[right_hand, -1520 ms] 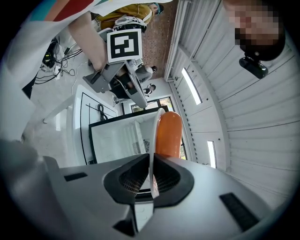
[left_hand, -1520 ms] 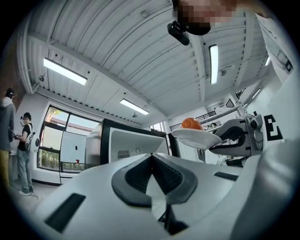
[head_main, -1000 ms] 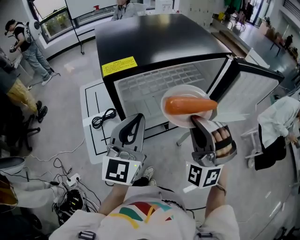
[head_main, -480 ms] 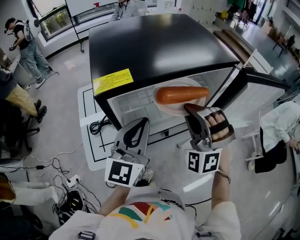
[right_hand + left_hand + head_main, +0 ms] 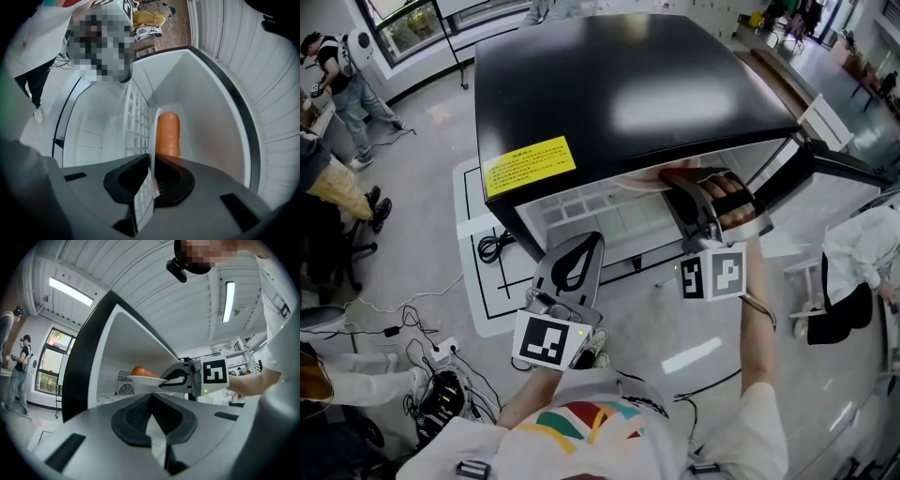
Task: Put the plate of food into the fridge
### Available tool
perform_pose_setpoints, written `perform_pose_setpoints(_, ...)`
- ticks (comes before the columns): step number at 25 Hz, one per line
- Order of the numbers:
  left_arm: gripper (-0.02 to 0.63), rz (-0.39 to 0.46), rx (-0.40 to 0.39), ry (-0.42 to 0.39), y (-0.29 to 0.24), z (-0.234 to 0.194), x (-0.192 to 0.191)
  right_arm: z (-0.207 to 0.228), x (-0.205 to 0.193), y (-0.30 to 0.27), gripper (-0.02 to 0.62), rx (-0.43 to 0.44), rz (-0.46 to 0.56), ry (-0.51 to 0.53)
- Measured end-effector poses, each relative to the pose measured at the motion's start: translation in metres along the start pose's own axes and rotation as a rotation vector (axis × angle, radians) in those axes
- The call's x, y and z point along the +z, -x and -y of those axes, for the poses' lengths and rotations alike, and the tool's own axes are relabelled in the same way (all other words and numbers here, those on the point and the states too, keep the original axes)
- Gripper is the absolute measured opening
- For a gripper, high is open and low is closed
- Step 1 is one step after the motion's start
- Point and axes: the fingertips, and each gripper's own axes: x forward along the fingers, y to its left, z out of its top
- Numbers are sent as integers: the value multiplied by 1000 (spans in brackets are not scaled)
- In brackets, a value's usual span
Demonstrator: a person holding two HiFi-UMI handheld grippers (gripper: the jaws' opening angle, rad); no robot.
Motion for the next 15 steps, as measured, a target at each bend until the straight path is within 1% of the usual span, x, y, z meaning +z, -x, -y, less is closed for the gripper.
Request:
perform_pose_setpoints(3,6,-6,2,3,0,-2,-3,-4,2,-8,31,43,0,36)
perform_pose_setpoints(6,6,-7,7,6,-1,-5,-4,-8,4,-16,33,86,3,31)
perform_pose_setpoints(11,6,-4,0,7,-2,-6,-3,-15,-1,-27,38,125,-13,69)
perform_pose_setpoints(15,6,-2,-11,1,-3,-5,-2,-17,-3,-32,40,152,-20,61)
